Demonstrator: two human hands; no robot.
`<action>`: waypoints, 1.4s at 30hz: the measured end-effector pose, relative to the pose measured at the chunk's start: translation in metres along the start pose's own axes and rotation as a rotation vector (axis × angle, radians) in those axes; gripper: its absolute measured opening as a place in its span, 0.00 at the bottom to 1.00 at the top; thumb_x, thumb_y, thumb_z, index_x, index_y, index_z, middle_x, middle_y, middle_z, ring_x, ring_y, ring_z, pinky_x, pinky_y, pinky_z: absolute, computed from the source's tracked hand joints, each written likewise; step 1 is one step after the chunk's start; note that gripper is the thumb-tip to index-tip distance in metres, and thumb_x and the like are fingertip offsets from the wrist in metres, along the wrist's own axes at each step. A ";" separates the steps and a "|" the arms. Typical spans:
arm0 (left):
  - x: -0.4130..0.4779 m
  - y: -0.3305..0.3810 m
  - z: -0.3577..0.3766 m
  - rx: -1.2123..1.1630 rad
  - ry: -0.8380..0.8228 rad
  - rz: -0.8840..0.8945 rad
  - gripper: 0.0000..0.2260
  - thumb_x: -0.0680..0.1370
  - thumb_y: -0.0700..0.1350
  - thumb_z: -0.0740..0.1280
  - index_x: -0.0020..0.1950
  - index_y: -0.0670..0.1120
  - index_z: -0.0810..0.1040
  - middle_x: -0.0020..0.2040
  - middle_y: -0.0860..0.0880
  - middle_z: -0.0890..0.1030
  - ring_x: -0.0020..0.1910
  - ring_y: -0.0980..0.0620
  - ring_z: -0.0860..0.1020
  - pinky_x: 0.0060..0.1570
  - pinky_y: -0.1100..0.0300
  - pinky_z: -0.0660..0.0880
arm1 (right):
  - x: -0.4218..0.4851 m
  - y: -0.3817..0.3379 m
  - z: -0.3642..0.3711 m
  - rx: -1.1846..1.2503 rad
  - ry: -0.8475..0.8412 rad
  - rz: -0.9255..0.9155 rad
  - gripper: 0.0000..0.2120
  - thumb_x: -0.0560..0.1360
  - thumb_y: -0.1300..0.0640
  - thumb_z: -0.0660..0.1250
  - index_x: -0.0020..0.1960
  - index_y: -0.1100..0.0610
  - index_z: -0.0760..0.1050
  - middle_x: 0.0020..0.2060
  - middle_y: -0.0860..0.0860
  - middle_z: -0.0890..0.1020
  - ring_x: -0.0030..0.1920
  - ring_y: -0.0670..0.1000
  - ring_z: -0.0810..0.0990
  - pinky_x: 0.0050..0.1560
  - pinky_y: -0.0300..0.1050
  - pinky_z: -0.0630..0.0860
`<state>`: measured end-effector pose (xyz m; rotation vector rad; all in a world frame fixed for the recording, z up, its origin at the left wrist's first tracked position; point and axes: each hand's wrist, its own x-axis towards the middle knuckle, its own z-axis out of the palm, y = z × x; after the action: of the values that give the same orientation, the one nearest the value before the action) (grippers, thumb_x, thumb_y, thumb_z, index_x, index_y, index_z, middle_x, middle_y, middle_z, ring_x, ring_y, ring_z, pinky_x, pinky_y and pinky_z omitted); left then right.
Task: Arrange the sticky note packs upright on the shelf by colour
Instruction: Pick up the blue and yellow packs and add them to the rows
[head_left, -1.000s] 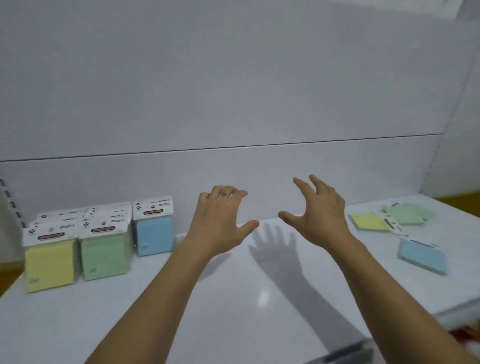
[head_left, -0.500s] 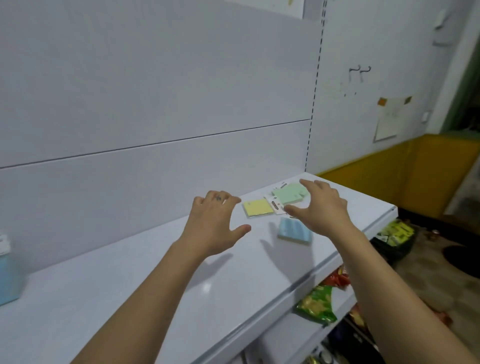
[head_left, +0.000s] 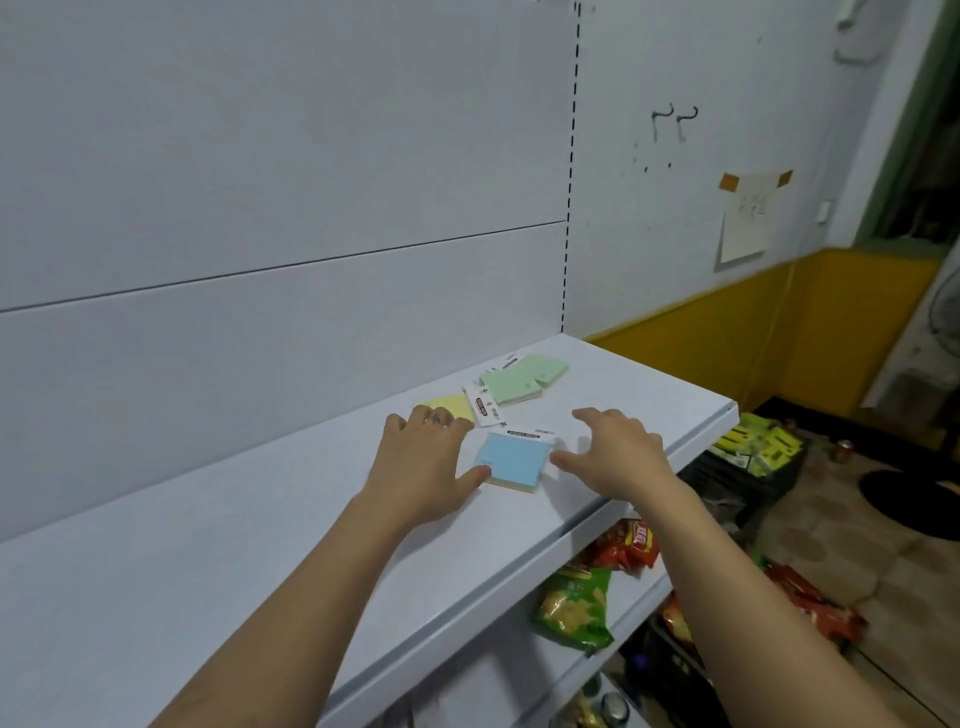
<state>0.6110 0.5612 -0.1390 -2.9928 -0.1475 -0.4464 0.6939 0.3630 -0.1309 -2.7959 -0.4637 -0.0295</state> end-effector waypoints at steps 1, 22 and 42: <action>0.003 0.005 0.003 -0.018 -0.007 -0.007 0.26 0.76 0.64 0.55 0.72 0.54 0.63 0.69 0.49 0.69 0.67 0.48 0.64 0.60 0.50 0.61 | 0.004 0.003 0.003 -0.007 -0.001 -0.006 0.33 0.74 0.37 0.62 0.74 0.48 0.59 0.71 0.52 0.67 0.69 0.57 0.67 0.67 0.58 0.63; 0.044 0.054 0.028 -0.435 -0.230 -0.368 0.35 0.68 0.61 0.71 0.67 0.47 0.63 0.63 0.45 0.72 0.62 0.45 0.70 0.57 0.48 0.72 | 0.041 0.029 0.021 -0.137 -0.021 -0.019 0.21 0.78 0.44 0.54 0.68 0.51 0.68 0.64 0.53 0.71 0.66 0.57 0.65 0.64 0.58 0.64; -0.030 -0.062 0.036 -0.857 0.397 -0.755 0.19 0.75 0.41 0.68 0.64 0.48 0.67 0.57 0.45 0.75 0.50 0.46 0.75 0.47 0.55 0.72 | 0.053 -0.096 0.085 -0.108 0.061 -0.302 0.29 0.78 0.52 0.56 0.77 0.50 0.51 0.74 0.57 0.58 0.70 0.59 0.61 0.65 0.53 0.59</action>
<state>0.5854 0.6250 -0.1762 -3.3954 -1.3785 -1.4815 0.7109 0.4918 -0.1797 -2.7914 -0.8878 -0.2113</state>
